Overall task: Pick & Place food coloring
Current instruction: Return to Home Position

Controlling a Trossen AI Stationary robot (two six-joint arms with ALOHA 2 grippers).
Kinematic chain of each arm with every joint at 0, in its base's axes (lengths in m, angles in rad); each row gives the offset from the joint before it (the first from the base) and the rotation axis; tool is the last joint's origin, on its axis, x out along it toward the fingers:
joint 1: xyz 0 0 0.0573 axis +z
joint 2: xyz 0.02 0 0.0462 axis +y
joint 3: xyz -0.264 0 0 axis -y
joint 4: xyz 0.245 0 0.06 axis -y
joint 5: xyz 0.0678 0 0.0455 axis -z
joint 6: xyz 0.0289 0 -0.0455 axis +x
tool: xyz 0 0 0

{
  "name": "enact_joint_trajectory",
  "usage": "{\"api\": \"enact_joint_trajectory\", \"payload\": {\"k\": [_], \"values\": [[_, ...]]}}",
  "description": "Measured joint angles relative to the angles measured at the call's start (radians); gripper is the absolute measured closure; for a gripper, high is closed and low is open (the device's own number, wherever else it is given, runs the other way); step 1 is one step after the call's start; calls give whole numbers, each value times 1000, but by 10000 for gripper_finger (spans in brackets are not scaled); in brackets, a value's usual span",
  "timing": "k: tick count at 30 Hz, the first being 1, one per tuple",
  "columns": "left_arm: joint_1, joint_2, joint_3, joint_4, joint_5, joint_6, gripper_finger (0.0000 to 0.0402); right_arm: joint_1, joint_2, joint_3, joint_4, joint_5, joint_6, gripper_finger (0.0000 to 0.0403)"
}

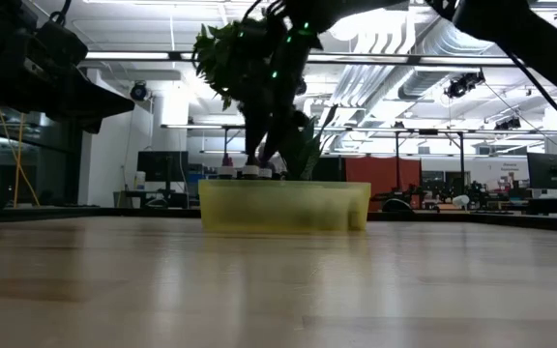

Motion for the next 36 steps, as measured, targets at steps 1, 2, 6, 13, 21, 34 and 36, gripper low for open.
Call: {"api": "enact_joint_trajectory", "payload": {"k": [1, 2, 6, 13, 21, 34, 36], "values": [[0, 0, 0, 0, 0, 0, 401, 3, -12, 0, -10, 0, -6, 147], [0, 0, 0, 0, 0, 0, 401, 5, -26, 0, -23, -6, -8, 147], [0, 0, 0, 0, 0, 0, 401, 19, -84, 0, -74, -59, -15, 147], [0, 0, 0, 0, 0, 0, 401, 80, -208, 0, -110, -122, -121, 149], [0, 0, 0, 0, 0, 0, 401, 149, -372, -70, -99, -103, -193, 151], [0, 0, 0, 0, 0, 0, 401, 187, -953, -1011, 626, -237, -68, 152], [0, 0, 0, 0, 0, 0, 401, 190, -1033, -1103, 705, -236, -52, 156]]}}
